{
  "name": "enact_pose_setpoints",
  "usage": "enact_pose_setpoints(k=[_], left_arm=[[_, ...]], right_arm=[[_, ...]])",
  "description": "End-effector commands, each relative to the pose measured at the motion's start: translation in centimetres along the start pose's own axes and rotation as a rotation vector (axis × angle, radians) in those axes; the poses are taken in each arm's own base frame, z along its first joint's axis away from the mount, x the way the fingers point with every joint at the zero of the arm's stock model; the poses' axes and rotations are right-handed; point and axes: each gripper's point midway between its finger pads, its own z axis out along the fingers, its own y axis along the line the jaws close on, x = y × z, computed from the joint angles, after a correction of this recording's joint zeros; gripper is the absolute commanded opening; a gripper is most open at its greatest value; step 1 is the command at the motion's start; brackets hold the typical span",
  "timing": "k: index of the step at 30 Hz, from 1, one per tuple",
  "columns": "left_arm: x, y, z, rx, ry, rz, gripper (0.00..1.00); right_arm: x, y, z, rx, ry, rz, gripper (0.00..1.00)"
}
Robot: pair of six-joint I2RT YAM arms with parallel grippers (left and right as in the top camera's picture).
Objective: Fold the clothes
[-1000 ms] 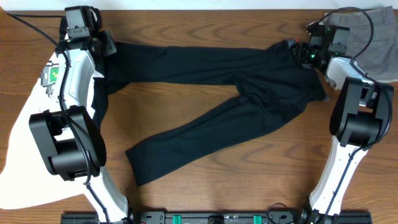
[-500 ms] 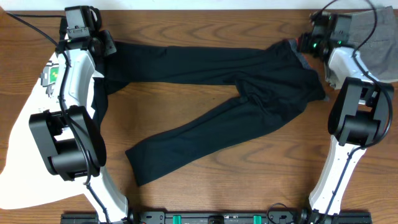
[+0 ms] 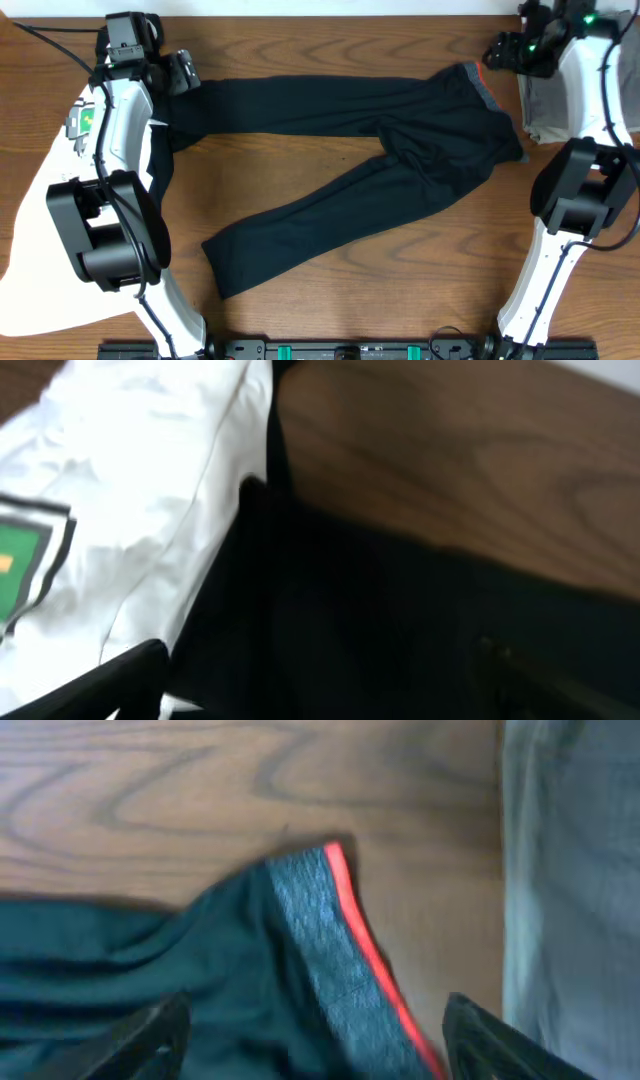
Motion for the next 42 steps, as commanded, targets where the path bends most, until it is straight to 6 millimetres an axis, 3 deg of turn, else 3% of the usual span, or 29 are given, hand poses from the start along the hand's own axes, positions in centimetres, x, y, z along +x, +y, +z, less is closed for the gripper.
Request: enact_pose_setpoints(k=[1, 4, 8, 11, 17, 22, 26, 31, 36, 40, 42], left_arm=[[-1.9, 0.5, -5.3, -0.011, -0.073, -0.015, 0.98], [-0.5, 0.7, -8.9, -0.016, -0.032, -0.041, 0.98], [3.7, 0.3, -13.2, -0.003, 0.106, -0.06, 0.98], [7.1, 0.4, -15.6, -0.023, 0.225, -0.044, 0.98], [11.4, -0.2, -19.1, -0.034, 0.352, -0.002, 0.98], [14.7, -0.5, -20.3, -0.038, 0.378, -0.04, 0.98], [18.4, 0.0, -20.0, -0.048, 0.387, -0.101, 0.98], [22.8, 0.8, -18.2, -0.044, 0.39, -0.19, 0.98], [27.2, 0.0, -16.0, 0.03, 0.484, -0.219, 0.98], [28.9, 0.2, -14.3, 0.037, 0.5, -0.222, 0.99], [29.0, 0.2, -13.8, 0.042, 0.489, -0.222, 0.89]], right_arm=[[-1.0, 0.7, -4.5, 0.002, -0.026, -0.006, 0.81], [0.7, 1.7, -7.2, 0.0, 0.029, 0.005, 0.81], [3.1, 2.2, -10.1, 0.019, 0.101, 0.017, 0.8], [4.5, 2.6, -11.7, 0.027, 0.138, 0.028, 0.7], [6.7, 1.6, -15.1, 0.159, 0.181, 0.114, 0.67], [8.4, 1.0, -17.3, 0.254, 0.204, 0.147, 0.69], [10.2, 0.7, -16.5, 0.266, 0.272, 0.164, 0.72], [12.5, -0.6, -13.0, 0.279, 0.364, 0.177, 0.7], [14.1, -1.6, -9.5, 0.283, 0.401, 0.198, 0.7], [15.4, -2.1, -7.2, 0.281, 0.421, 0.199, 0.7], [15.8, -2.0, -6.4, 0.267, 0.427, 0.201, 0.69]])
